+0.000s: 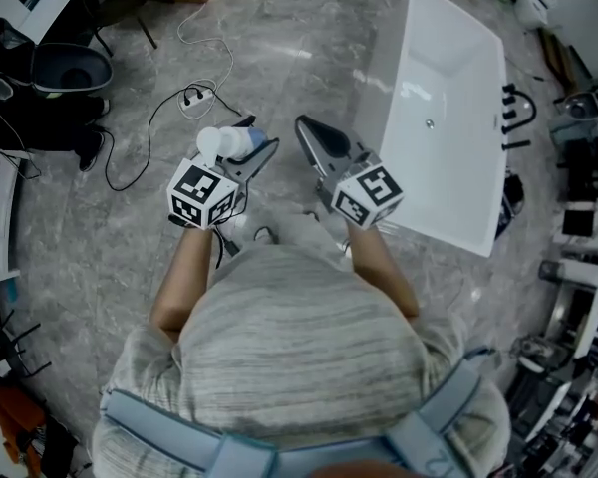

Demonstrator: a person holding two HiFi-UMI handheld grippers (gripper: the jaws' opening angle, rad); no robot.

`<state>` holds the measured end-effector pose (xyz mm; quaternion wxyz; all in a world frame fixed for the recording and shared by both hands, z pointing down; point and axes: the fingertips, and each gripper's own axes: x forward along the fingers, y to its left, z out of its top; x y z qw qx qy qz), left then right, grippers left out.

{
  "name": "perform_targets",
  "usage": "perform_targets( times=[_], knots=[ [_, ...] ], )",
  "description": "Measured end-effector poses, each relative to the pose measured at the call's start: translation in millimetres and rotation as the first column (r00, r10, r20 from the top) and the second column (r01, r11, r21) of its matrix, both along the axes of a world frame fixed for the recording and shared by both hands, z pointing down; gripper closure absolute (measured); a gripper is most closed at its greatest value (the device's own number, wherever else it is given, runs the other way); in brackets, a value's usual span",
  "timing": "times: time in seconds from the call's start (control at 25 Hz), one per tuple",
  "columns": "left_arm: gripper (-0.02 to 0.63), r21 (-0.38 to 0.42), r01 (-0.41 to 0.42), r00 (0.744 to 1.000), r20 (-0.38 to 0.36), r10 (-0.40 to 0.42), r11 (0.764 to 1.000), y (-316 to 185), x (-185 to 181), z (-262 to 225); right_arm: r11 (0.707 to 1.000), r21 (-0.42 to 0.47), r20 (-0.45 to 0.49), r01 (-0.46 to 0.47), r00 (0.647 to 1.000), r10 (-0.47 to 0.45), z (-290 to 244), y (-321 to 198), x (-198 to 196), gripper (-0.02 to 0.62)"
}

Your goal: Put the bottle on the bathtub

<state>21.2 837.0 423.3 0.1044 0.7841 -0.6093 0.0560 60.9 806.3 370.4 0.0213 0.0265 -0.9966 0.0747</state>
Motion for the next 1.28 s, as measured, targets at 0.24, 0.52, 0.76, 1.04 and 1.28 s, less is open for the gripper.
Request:
perform_targets(
  times=[0.24, 0.52, 0.76, 1.04, 1.28],
  knots=[
    [0.354, -0.018, -0.064, 0.998, -0.006, 0.063, 0.998, -29, 19, 6, 0.999, 0.005, -0.005, -0.053, 0.999, 0.053, 0, -28, 18, 0.592],
    [0.354, -0.029, -0.157, 0.988, -0.007, 0.157, 0.987, -99, 72, 3, 0.988, -0.007, -0.008, -0.157, 0.988, 0.157, 2, -97, 77, 0.592],
    [0.354, -0.021, -0.229, 0.974, -0.006, 0.228, 0.973, -162, 132, -4, 0.975, 0.006, -0.015, -0.222, 0.975, 0.222, 1, -159, 135, 0.592],
    [0.354, -0.026, -0.287, 0.958, -0.003, 0.287, 0.958, -215, 188, -7, 0.959, 0.000, -0.010, -0.284, 0.959, 0.284, 2, -215, 192, 0.592],
    [0.354, -0.032, -0.306, 0.952, 0.006, 0.307, 0.951, -242, 225, -8, 0.953, -0.005, 0.000, -0.304, 0.953, 0.304, 1, -242, 229, 0.592]
  ],
)
